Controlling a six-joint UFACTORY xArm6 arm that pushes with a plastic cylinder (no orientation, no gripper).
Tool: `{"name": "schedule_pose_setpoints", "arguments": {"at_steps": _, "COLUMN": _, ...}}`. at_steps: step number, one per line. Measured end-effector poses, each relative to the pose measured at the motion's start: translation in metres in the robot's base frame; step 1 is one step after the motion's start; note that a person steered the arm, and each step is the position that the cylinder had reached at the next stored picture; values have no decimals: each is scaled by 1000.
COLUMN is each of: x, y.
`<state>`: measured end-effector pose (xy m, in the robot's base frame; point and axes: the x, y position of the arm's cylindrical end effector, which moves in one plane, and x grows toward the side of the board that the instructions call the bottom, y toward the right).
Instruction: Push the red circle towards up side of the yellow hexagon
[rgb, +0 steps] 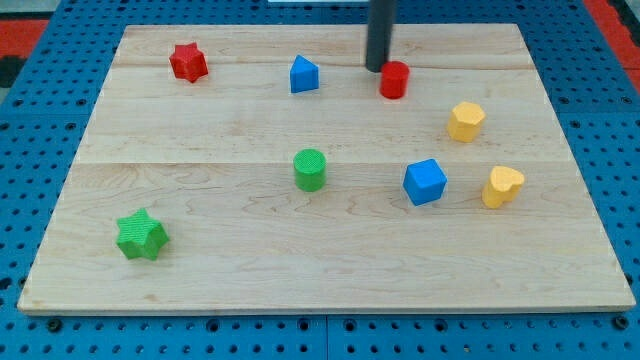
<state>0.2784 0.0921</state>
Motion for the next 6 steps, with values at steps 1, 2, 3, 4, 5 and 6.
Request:
{"name": "schedule_pose_setpoints", "arguments": {"at_steps": 1, "x": -1, "y": 24}}
{"name": "schedule_pose_setpoints", "arguments": {"at_steps": 2, "x": -14, "y": -45}}
{"name": "schedule_pose_setpoints", "arguments": {"at_steps": 3, "x": 42, "y": -31}}
{"name": "schedule_pose_setpoints", "arguments": {"at_steps": 4, "x": 31, "y": 7}}
{"name": "schedule_pose_setpoints", "arguments": {"at_steps": 5, "x": 7, "y": 16}}
{"name": "schedule_pose_setpoints", "arguments": {"at_steps": 6, "x": 7, "y": 77}}
